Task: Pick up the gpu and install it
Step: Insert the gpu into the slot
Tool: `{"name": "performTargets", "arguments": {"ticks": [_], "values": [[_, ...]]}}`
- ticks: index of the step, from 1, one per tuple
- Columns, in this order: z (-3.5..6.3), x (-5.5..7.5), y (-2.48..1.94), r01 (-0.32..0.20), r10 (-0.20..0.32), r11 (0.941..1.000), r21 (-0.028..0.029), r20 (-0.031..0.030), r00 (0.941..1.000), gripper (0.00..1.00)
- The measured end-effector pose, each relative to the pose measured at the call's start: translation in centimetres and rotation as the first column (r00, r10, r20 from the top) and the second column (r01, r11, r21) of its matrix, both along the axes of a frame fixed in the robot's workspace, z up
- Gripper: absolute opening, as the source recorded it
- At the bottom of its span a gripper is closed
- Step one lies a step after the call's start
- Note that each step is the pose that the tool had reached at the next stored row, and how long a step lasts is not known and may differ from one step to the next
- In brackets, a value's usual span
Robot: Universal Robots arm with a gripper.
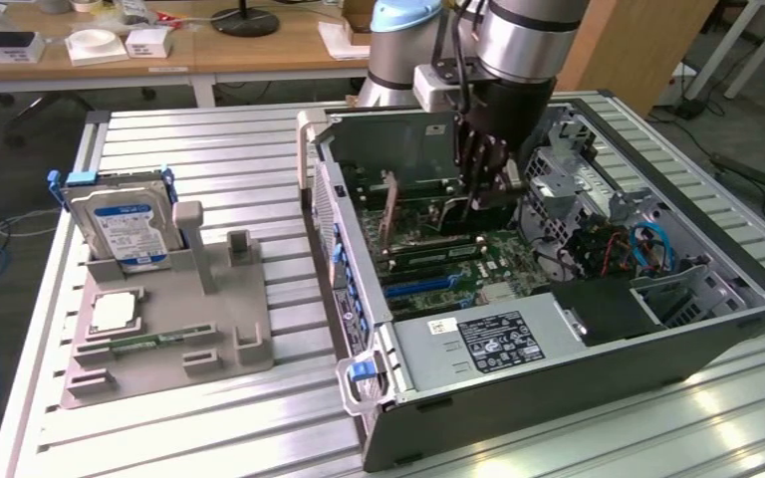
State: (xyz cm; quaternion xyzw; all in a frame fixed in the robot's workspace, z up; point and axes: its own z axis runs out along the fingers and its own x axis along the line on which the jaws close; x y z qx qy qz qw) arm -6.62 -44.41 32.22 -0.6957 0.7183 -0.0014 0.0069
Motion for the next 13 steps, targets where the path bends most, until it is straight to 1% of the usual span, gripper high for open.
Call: {"name": "performTargets", "arguments": {"ticks": [3, 7, 13], "values": [[-0.26, -0.27, 0.00, 0.000, 0.000, 1.0000, 0.0000, 0.0000, 1.0000, 0.26], [-0.35, -0.73, 0.00, 0.000, 0.000, 1.0000, -0.0001, -0.0001, 1.0000, 0.26], [-0.47, -0.81, -0.05, 0.000, 0.000, 1.0000, 0.0000, -0.0001, 1.0000, 0.26]]}}
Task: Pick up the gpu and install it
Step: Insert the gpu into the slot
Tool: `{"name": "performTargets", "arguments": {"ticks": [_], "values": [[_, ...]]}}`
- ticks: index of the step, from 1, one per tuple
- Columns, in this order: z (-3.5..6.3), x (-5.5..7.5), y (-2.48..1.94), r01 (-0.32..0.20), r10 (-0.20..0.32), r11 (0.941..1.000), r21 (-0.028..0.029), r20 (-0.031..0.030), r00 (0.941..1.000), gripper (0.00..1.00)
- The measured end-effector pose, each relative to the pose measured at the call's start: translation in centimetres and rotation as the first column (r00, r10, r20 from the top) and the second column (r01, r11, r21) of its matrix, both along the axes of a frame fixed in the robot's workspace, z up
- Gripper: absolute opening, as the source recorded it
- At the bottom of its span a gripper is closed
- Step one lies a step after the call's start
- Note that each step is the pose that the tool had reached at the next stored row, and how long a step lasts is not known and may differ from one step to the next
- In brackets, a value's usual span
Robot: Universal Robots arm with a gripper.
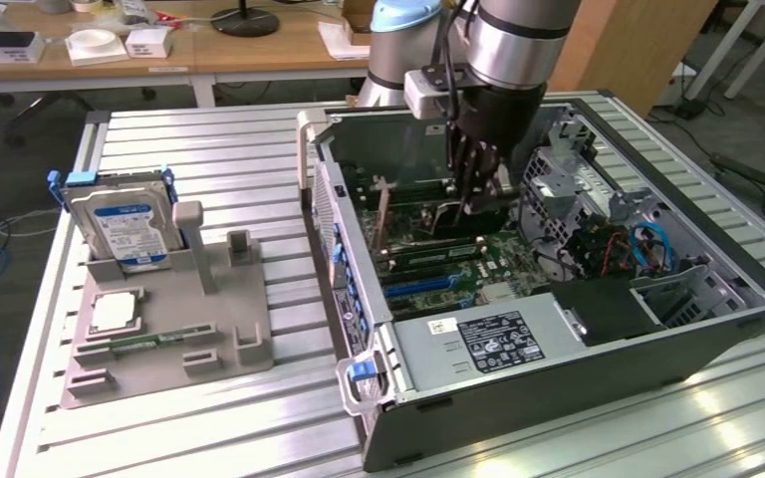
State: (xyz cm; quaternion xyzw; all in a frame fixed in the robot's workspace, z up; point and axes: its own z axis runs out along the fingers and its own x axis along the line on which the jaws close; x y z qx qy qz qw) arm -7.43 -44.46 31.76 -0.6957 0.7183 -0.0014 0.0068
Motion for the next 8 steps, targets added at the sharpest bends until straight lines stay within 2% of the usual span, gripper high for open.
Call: {"name": "performTargets", "arguments": {"ticks": [8], "values": [[-0.05, 0.01, -0.52, 0.000, 0.000, 1.0000, 0.0000, 0.0000, 1.0000, 0.26]]}}
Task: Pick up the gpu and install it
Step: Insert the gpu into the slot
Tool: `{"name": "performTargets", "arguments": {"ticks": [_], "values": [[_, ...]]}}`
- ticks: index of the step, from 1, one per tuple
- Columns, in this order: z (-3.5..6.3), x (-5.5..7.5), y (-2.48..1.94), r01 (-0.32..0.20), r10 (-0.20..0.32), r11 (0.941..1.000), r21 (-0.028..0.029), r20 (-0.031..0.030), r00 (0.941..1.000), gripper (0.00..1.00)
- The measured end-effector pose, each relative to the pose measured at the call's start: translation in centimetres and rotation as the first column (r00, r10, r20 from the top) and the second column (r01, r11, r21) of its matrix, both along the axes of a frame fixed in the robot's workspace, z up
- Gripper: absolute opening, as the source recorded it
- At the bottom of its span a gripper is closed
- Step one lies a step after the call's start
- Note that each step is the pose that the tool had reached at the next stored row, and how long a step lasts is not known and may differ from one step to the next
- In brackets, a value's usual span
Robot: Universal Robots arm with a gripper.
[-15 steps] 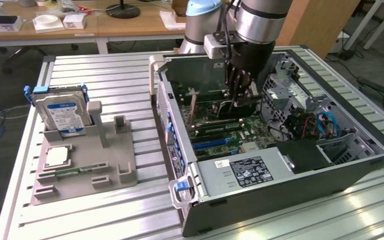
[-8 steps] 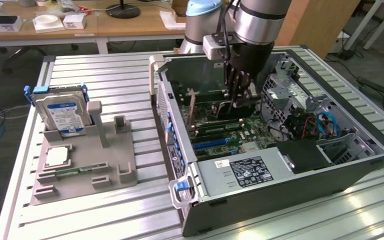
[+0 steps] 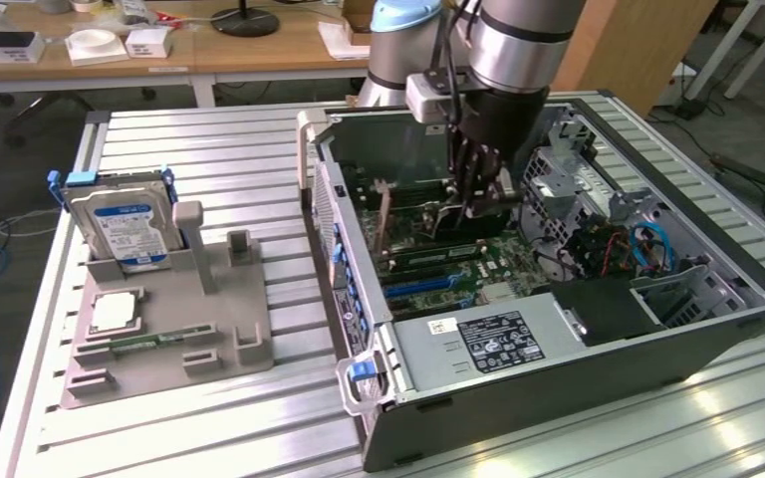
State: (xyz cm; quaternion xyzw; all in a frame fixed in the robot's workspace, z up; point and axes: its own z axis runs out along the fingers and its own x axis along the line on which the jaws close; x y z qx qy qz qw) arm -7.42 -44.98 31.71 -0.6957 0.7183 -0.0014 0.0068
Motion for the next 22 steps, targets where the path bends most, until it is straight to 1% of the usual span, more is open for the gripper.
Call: {"name": "performTargets", "arguments": {"ticks": [4, 6, 10, 17, 22], "values": [[0.00, 0.0, -0.42, 0.000, 0.000, 1.0000, -0.0001, -0.0001, 1.0000, 0.26], [0.00, 0.0, -0.56, 0.000, 0.000, 1.0000, 0.0000, 0.0000, 1.0000, 0.26], [-0.19, 0.0, -0.59, 0.000, 0.000, 1.0000, 0.0000, 0.0000, 1.0000, 0.26], [-1.23, -0.1, -0.60, 0.000, 0.000, 1.0000, 0.0000, 0.0000, 1.0000, 0.26], [-1.41, -0.4, -0.60, 0.000, 0.000, 1.0000, -0.0003, 0.0007, 1.0000, 0.26]]}}
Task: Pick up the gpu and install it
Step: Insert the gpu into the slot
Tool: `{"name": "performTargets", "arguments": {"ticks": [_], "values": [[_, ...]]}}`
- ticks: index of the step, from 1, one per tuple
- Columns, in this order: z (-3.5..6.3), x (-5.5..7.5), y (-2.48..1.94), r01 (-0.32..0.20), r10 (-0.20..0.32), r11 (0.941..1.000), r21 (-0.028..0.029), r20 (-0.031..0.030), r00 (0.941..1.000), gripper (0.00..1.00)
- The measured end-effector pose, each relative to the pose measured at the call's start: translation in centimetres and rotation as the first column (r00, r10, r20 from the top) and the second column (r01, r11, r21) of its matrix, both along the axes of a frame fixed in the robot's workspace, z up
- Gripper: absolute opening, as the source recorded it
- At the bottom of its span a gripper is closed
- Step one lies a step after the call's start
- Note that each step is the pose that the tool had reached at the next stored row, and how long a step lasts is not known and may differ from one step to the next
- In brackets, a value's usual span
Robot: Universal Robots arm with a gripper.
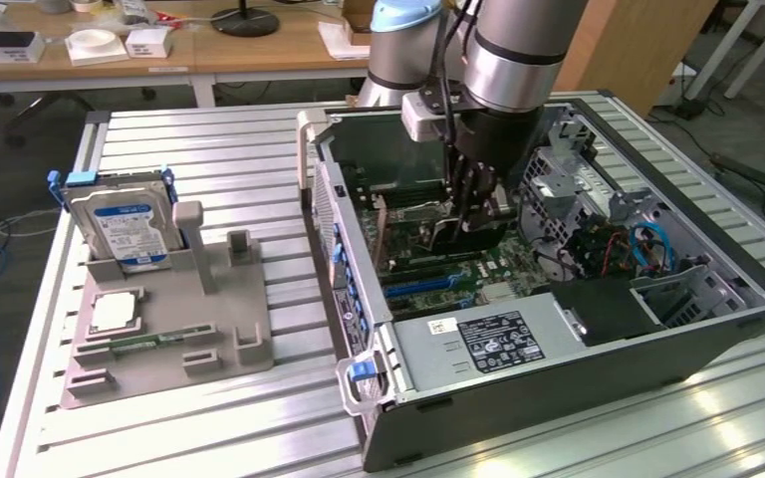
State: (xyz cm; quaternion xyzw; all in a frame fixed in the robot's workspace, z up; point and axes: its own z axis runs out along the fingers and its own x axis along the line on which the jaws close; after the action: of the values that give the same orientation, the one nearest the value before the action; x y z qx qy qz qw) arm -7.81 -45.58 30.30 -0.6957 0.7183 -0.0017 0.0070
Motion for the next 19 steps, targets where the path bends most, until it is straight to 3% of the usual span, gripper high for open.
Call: {"name": "performTargets", "arguments": {"ticks": [19], "values": [[-1.75, -0.7, -0.06, 0.001, -0.001, 1.0000, 0.0003, 0.0001, 1.0000, 0.26]]}}
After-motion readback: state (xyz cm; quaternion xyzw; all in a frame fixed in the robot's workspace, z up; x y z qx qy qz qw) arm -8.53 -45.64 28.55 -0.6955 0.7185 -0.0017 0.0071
